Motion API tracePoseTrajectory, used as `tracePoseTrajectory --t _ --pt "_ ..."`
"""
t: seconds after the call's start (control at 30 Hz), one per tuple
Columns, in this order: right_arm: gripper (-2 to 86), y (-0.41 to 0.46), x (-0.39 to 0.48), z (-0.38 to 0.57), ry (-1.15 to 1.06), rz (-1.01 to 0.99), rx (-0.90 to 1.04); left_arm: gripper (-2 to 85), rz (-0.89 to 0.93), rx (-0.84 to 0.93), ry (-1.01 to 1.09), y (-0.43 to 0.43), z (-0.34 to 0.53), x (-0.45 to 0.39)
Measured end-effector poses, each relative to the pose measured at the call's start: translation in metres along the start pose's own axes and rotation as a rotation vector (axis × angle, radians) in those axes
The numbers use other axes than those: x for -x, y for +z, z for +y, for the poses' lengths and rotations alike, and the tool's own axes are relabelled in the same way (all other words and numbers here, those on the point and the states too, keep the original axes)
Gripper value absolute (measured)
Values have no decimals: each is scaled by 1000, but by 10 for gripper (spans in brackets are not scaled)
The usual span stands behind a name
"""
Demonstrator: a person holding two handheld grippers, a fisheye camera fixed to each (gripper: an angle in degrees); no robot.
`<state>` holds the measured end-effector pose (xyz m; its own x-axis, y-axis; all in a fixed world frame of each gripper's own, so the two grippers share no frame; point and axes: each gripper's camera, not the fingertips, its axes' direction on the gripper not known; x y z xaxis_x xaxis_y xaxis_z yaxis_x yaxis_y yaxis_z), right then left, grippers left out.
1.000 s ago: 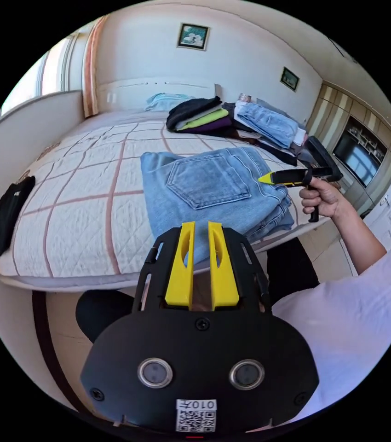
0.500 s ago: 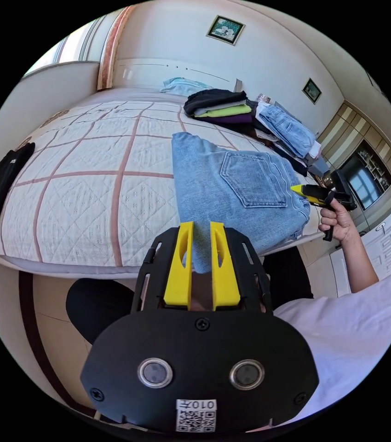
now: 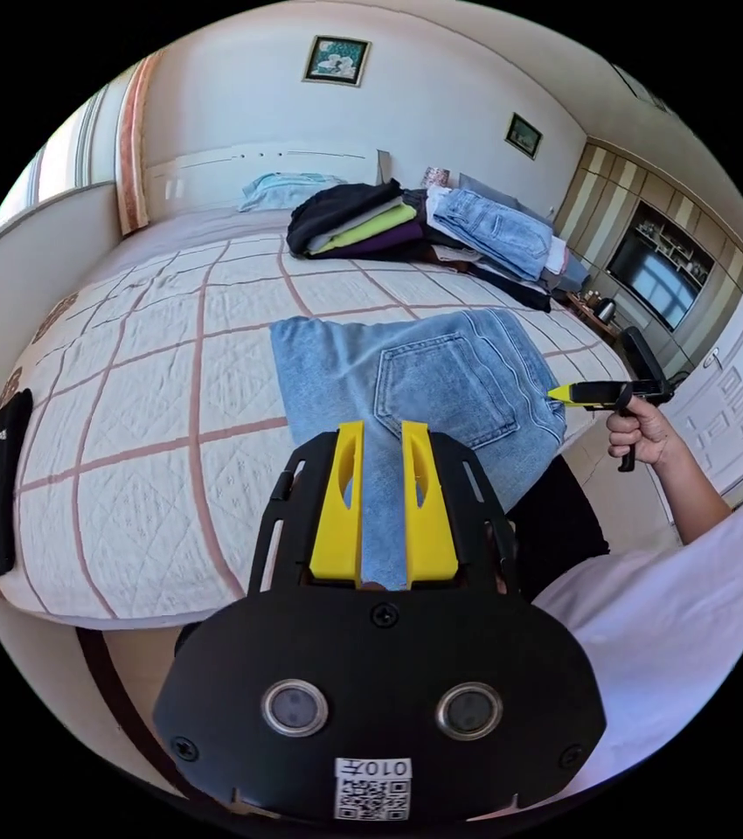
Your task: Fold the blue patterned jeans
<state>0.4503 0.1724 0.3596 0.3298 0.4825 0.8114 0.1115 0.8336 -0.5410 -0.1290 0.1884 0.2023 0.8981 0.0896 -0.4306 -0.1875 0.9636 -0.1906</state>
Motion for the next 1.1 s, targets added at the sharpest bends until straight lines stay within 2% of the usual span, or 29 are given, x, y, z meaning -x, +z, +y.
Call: tracePoseTrajectory --t 0.03,0.13,0.23,0.3,0.4,0.5,0.6,0.67,0.87,1.1 --pt "102 -1 3 2 -8 0 6 62 -4 5 13 6 -6 2" --pt "102 -5 30 12 -103 191 3 63 0 -15 30 9 -25 12" --pt "111 3 21 10 -81 267 19 65 -46 56 62 31 -39 25" --pt "119 6 6 2 -72 232 50 67 -30 122 52 57 -39 39" --pt "126 -5 9 2 -97 216 64 75 6 85 -15 54 -38 59" --pt "135 -35 20 20 -148 180 -43 91 3 26 -39 25 -31 69" --pt "156 -49 1 33 -98 88 -84 111 17 -31 -187 -9 -5 105" --pt "165 -46 -17 33 -50 31 -59 126 126 -24 -317 -13 23 144" --pt "185 -36 -51 25 -25 -101 -48 150 356 -7 -502 2 61 209" --pt "181 -45 -56 17 -36 -148 -24 159 479 56 -535 27 67 249"
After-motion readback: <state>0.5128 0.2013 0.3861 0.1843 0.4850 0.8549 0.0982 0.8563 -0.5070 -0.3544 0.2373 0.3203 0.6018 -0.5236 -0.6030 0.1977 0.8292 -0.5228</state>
